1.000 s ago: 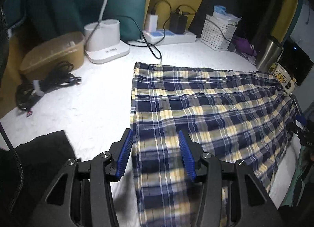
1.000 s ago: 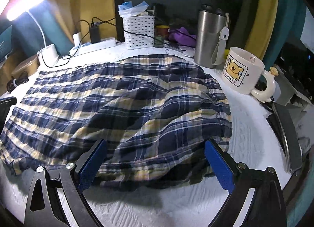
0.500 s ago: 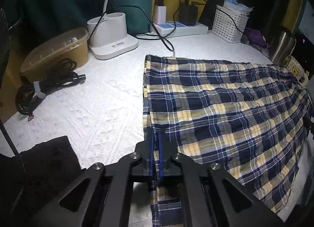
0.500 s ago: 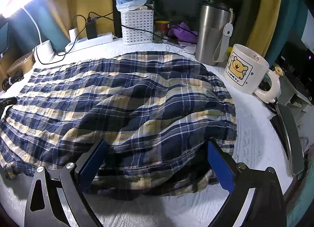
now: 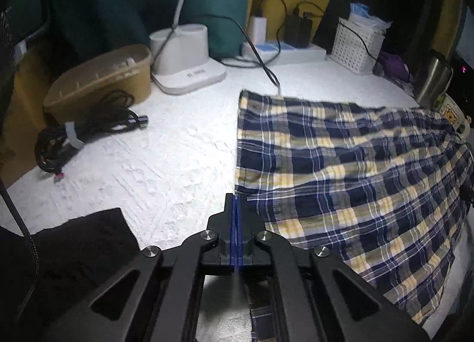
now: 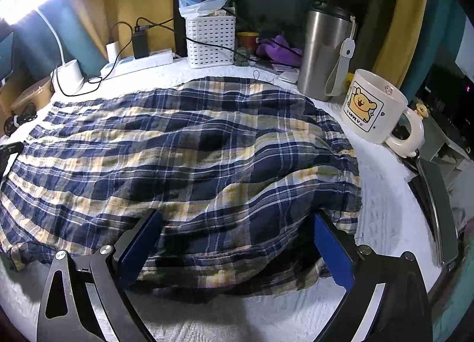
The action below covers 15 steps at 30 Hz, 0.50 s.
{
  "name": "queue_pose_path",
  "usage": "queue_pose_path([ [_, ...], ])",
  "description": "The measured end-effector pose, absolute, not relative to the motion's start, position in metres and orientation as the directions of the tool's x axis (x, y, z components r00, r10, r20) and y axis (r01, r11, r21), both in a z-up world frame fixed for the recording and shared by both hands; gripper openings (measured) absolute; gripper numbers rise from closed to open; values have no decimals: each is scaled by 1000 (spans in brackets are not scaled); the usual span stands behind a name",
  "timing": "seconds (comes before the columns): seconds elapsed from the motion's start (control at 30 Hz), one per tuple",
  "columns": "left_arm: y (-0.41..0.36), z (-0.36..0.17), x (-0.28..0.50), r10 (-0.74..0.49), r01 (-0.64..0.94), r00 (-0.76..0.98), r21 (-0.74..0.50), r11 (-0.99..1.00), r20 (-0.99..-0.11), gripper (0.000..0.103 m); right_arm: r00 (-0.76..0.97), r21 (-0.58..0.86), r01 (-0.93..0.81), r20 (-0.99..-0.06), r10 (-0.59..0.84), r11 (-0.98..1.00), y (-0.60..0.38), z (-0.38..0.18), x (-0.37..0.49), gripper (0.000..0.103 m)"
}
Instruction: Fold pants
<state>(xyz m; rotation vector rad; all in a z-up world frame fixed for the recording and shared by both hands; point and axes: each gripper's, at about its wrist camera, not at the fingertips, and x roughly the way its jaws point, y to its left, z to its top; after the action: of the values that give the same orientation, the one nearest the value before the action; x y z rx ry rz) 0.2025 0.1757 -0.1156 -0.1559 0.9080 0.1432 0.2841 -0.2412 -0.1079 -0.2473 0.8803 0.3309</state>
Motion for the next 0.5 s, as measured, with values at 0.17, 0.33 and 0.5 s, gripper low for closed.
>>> queue_pose_path([
  [0.17, 179, -112, 202, 29, -211, 599, -122, 970, -801, 0, 579, -78, -375, -798, 167, 924, -244, -115, 284, 99],
  [0.33, 175, -90, 194, 77, -233, 620, -90, 968, -781, 1, 584, -69, -365, -794, 171, 928, -256, -109, 275, 99],
  [0.5, 156, -72, 185, 72, -205, 647, -82, 975, -759, 5, 597, -48, -323, -785, 164, 945, -275, -101, 261, 100],
])
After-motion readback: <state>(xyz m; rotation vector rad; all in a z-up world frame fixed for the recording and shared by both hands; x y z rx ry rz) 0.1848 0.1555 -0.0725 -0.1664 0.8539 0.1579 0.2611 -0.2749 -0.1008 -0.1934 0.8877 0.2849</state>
